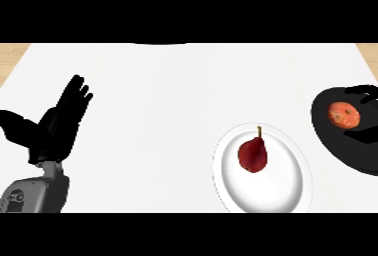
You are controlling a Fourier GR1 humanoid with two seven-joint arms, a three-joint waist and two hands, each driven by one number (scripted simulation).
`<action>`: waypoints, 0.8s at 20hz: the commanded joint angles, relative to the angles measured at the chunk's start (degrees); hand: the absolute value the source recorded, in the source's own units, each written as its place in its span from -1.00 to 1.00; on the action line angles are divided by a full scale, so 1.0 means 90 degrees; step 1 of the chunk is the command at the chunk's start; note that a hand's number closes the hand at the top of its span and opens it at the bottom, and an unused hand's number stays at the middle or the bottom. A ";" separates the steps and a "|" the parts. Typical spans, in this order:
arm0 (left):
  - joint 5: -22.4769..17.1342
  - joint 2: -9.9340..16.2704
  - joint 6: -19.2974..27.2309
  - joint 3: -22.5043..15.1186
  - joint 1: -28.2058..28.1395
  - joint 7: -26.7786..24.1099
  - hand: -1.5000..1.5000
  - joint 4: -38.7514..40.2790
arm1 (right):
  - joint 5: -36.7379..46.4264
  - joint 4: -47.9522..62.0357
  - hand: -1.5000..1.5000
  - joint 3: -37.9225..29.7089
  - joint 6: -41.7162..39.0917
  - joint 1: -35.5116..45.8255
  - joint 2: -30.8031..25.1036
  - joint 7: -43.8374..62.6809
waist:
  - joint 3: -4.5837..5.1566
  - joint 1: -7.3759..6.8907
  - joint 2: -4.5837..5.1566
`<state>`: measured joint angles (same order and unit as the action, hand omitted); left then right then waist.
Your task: Pick the squash from the plate and place it in the pan
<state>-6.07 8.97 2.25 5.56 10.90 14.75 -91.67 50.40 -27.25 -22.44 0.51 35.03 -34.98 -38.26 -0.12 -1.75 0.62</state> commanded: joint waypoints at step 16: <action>0.0051 -0.0100 0.0015 0.0019 -0.0107 -0.0275 0.00 0.0111 | -0.2185 0.2146 -1.00 -0.2012 -0.3587 0.0120 -0.1947 -0.1605 | -0.0026 0.0080 0.0035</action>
<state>-5.27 8.30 2.80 5.42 10.52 13.73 -91.46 33.78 -10.51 -37.91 -20.55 38.26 -48.06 -48.06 -0.31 -1.25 0.85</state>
